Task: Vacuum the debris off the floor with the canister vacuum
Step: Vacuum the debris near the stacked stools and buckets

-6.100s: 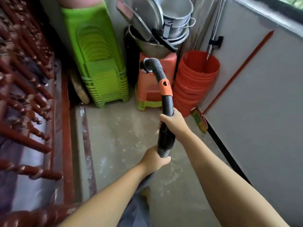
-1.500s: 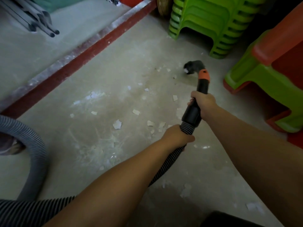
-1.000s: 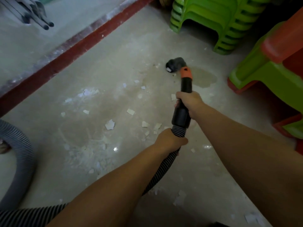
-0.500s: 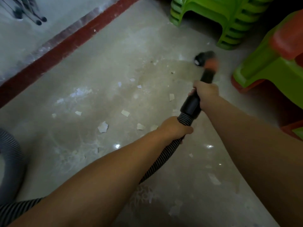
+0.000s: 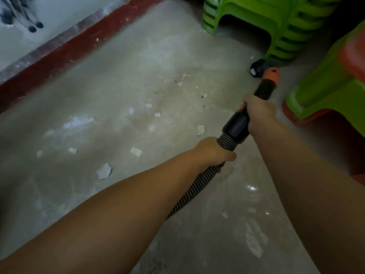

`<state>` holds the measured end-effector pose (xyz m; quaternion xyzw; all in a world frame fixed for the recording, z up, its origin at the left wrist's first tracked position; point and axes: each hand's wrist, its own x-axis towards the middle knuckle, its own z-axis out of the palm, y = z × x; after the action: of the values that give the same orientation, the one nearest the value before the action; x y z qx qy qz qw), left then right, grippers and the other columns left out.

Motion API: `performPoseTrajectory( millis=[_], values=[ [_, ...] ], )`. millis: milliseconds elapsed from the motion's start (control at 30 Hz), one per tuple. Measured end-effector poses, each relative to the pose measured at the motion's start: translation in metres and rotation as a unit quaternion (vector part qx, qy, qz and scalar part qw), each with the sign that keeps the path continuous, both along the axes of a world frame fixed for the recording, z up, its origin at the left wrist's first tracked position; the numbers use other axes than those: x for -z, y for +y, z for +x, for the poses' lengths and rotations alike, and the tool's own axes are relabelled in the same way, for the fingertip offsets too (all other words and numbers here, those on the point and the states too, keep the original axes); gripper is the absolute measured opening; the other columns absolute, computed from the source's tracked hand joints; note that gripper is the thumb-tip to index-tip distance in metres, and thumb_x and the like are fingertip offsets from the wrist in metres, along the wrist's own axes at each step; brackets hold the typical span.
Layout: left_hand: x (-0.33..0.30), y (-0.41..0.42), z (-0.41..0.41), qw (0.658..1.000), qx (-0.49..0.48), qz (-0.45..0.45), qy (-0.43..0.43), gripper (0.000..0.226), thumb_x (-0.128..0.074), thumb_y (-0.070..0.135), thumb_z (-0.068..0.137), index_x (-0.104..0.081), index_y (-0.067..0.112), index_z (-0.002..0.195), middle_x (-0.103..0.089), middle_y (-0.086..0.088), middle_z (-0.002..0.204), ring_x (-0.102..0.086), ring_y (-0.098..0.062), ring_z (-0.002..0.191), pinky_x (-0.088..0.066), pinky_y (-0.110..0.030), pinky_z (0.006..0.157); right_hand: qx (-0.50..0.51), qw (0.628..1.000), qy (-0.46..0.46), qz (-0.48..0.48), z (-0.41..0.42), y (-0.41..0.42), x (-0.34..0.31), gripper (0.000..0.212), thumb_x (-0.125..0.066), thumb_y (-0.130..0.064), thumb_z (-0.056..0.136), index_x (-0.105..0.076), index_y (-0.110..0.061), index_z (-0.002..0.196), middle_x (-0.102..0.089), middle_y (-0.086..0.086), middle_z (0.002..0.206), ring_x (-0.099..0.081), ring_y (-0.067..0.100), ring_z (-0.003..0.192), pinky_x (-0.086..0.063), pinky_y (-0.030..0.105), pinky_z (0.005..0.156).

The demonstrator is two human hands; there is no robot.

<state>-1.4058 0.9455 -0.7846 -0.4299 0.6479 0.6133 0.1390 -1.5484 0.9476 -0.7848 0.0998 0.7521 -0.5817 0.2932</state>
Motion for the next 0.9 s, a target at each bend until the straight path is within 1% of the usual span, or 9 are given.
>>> performPoseTrajectory(
  millis=[100, 233, 300, 400, 467, 567, 667, 767, 900],
  values=[
    [0.015, 0.008, 0.025, 0.997, -0.078, 0.007, -0.013, 0.016, -0.065, 0.015, 0.084, -0.053, 0.012, 0.074, -0.06, -0.012, 0.074, -0.058, -0.025, 0.064, -0.054, -0.038, 0.071, -0.129, 0.991, 0.046, 0.007, 0.036, -0.026, 0.004, 0.02, -0.063, -0.004, 0.081, -0.05, -0.01, 0.067, -0.052, 0.005, 0.055, -0.048, 0.014, 0.039, -0.044, 0.025, 0.043],
    [0.021, 0.012, 0.057, 0.994, -0.11, -0.012, -0.015, 0.021, -0.064, 0.015, 0.085, -0.051, 0.013, 0.069, -0.059, -0.01, 0.069, -0.057, -0.023, 0.061, -0.055, -0.04, 0.069, -0.277, 0.96, 0.027, -0.015, 0.077, -0.041, 0.01, 0.015, -0.064, -0.004, 0.08, -0.051, -0.011, 0.077, -0.054, 0.008, 0.056, -0.05, 0.017, 0.039, -0.048, 0.028, 0.047],
    [0.019, 0.004, 0.046, 0.997, -0.073, -0.033, -0.002, 0.021, -0.065, 0.016, 0.085, -0.05, 0.014, 0.07, -0.06, -0.01, 0.072, -0.058, -0.024, 0.065, -0.056, -0.041, 0.074, -0.226, 0.973, 0.044, -0.004, 0.062, -0.038, 0.009, 0.015, -0.066, -0.007, 0.08, -0.052, -0.011, 0.074, -0.055, 0.006, 0.057, -0.051, 0.014, 0.038, -0.048, 0.028, 0.048],
    [0.014, -0.012, 0.003, 0.999, 0.0, -0.043, 0.014, 0.014, -0.065, 0.019, 0.083, -0.055, 0.012, 0.079, -0.063, -0.013, 0.084, -0.061, -0.025, 0.073, -0.056, -0.041, 0.08, -0.068, 0.994, 0.076, 0.029, 0.009, -0.028, 0.005, 0.02, -0.066, -0.01, 0.079, -0.051, -0.012, 0.067, -0.056, 0.005, 0.062, -0.053, 0.015, 0.048, -0.048, 0.032, 0.054],
    [0.013, -0.02, -0.023, 1.0, 0.018, -0.006, 0.023, 0.015, -0.068, 0.018, 0.083, -0.055, 0.009, 0.083, -0.062, -0.012, 0.082, -0.061, -0.025, 0.069, -0.057, -0.038, 0.074, -0.017, 0.996, 0.078, 0.03, -0.023, -0.021, 0.005, 0.008, -0.065, -0.011, 0.078, -0.057, -0.008, 0.079, -0.061, 0.007, 0.071, -0.057, 0.017, 0.054, -0.051, 0.031, 0.055],
    [0.022, -0.029, -0.031, 0.998, 0.001, 0.065, 0.007, 0.017, -0.069, 0.014, 0.083, -0.056, 0.006, 0.09, -0.059, -0.01, 0.075, -0.057, -0.022, 0.059, -0.055, -0.033, 0.064, -0.043, 0.994, 0.088, 0.055, -0.03, -0.029, 0.015, 0.036, -0.065, -0.017, 0.07, -0.057, -0.006, 0.103, -0.067, 0.013, 0.089, -0.066, 0.027, 0.072, -0.059, 0.041, 0.071],
    [0.03, -0.04, -0.013, 0.993, -0.071, 0.092, 0.023, 0.014, -0.068, 0.011, 0.085, -0.054, 0.008, 0.085, -0.056, -0.01, 0.073, -0.053, -0.02, 0.056, -0.051, -0.029, 0.055, -0.087, 0.989, 0.108, 0.051, -0.011, -0.054, 0.021, 0.026, -0.064, -0.015, 0.077, -0.054, -0.006, 0.099, -0.064, 0.014, 0.095, -0.065, 0.029, 0.08, -0.058, 0.042, 0.078],
    [0.028, -0.052, -0.007, 0.986, -0.121, 0.101, 0.051, 0.015, -0.067, 0.011, 0.086, -0.053, 0.01, 0.082, -0.055, -0.01, 0.072, -0.052, -0.019, 0.056, -0.049, -0.026, 0.049, -0.168, 0.98, 0.099, 0.032, 0.001, -0.083, 0.01, 0.011, -0.063, -0.009, 0.08, -0.053, -0.006, 0.082, -0.061, 0.01, 0.073, -0.06, 0.022, 0.059, -0.057, 0.035, 0.066],
    [0.018, -0.056, -0.022, 0.985, -0.119, 0.106, 0.061, 0.015, -0.068, 0.011, 0.086, -0.054, 0.007, 0.085, -0.055, -0.01, 0.072, -0.053, -0.021, 0.057, -0.052, -0.03, 0.056, -0.228, 0.972, 0.05, 0.008, -0.016, -0.093, -0.001, 0.018, -0.06, -0.003, 0.083, -0.047, -0.009, 0.072, -0.05, 0.004, 0.053, -0.049, 0.013, 0.038, -0.048, 0.025, 0.046]
  ],
)
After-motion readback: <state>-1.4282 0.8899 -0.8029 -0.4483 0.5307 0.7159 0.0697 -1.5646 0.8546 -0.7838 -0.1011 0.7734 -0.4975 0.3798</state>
